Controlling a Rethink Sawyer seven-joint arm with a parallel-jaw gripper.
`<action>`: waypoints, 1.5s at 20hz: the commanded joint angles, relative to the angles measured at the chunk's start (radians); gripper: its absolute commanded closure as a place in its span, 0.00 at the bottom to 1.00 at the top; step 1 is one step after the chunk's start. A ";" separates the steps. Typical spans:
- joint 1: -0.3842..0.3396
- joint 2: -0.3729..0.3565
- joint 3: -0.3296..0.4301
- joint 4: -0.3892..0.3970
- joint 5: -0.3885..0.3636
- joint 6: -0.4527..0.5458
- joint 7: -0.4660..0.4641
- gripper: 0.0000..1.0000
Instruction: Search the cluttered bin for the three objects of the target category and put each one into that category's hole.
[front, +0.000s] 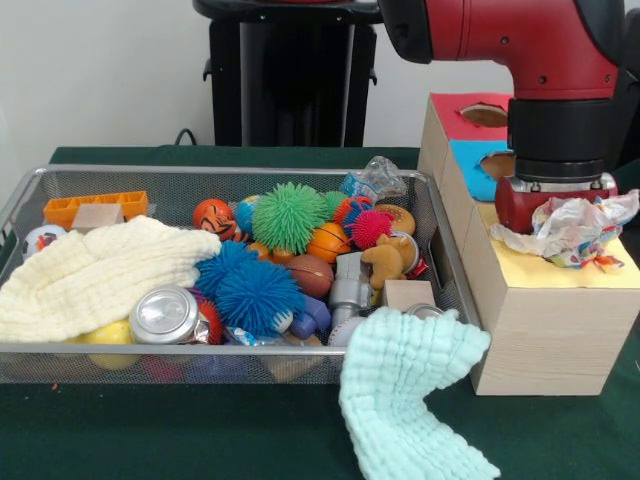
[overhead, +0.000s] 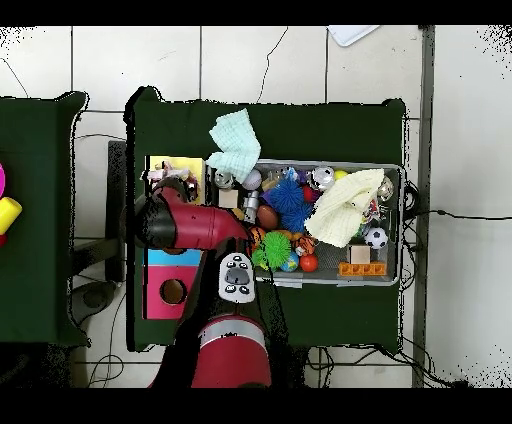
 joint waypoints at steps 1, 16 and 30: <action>0.006 -0.102 -0.042 0.128 -0.034 0.167 0.144 0.00; 0.035 -0.226 -0.068 0.152 -0.005 0.320 0.169 0.00; 0.016 -0.260 -0.048 0.170 0.000 0.352 0.157 0.00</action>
